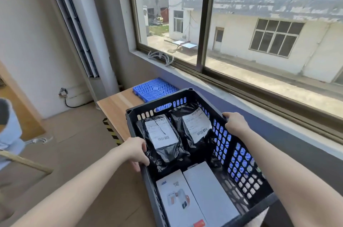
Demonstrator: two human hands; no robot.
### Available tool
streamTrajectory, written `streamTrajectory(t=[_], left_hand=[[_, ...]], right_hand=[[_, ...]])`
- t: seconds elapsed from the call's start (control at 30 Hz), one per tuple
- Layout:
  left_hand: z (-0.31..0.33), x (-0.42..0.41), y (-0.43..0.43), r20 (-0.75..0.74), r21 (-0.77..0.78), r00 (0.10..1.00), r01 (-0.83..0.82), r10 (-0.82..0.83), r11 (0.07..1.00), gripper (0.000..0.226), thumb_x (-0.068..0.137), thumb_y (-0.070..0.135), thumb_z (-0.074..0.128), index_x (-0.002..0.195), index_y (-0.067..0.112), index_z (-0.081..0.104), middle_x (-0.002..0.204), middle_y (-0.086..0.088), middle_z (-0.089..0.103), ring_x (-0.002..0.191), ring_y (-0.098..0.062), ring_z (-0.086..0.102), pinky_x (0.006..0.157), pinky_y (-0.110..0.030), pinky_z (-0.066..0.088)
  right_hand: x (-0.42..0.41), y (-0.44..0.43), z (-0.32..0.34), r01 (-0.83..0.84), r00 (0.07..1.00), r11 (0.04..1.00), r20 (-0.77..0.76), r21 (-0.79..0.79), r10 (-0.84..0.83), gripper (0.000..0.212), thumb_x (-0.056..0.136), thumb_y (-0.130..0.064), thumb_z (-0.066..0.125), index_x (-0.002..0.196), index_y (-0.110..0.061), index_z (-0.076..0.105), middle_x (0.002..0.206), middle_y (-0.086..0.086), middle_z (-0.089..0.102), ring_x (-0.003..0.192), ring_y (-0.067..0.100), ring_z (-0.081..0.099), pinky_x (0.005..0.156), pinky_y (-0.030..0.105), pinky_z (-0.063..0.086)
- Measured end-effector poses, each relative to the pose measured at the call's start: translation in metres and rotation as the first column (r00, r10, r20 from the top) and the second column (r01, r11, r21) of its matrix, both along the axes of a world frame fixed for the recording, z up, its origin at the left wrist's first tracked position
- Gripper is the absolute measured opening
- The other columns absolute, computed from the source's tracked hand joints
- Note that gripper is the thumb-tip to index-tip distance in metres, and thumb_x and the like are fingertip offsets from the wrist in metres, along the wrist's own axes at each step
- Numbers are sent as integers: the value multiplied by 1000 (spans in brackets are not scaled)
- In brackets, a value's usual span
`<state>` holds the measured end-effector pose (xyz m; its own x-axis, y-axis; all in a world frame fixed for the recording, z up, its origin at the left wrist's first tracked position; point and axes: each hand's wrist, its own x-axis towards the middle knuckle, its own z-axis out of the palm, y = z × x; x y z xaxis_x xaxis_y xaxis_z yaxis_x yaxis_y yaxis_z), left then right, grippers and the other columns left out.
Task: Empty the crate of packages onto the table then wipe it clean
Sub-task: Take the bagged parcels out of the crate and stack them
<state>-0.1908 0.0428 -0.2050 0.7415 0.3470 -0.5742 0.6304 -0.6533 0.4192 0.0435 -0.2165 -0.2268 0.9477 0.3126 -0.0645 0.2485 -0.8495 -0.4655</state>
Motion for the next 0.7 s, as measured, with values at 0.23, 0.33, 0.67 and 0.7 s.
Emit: streamTrajectory(t=[0.23, 0.33, 0.67, 0.7], left_hand=[[13, 36, 51, -146, -47, 903, 401, -404, 915, 60, 72, 26, 79, 125, 26, 51, 87, -10, 75, 78, -20, 74, 77, -36, 61], [14, 50, 76, -30, 124, 834, 550, -551, 826, 59, 70, 33, 81, 122, 32, 54, 86, 2, 70, 73, -11, 67, 64, -24, 55], [-10, 145, 106, 305, 607, 609, 468, -732, 642, 75, 90, 51, 59, 152, 38, 19, 148, 5, 32, 134, -20, 33, 109, -37, 34], [-12, 157, 102, 314, 608, 598, 470, -738, 640, 76, 91, 51, 59, 153, 38, 17, 152, 4, 29, 138, -20, 29, 110, -37, 34]], right_hand=[[4, 14, 2, 119, 988, 985, 111, -124, -105, 57, 85, 9, 33, 121, -27, 59, 126, 6, 51, 92, 29, 59, 66, 38, 52], [1, 16, 0, 164, 979, 976, 143, -140, -144, 55, 89, 4, 36, 125, -33, 57, 123, 3, 50, 89, 26, 58, 63, 37, 52], [-12, 17, -13, 312, 943, 937, 175, -156, -284, 42, 100, -20, 39, 137, -37, 45, 125, 1, 59, 100, 26, 60, 68, 34, 50], [-12, 16, -14, 304, 944, 939, 187, -163, -273, 42, 100, -22, 39, 139, -38, 43, 125, -1, 59, 101, 26, 60, 70, 35, 51]])
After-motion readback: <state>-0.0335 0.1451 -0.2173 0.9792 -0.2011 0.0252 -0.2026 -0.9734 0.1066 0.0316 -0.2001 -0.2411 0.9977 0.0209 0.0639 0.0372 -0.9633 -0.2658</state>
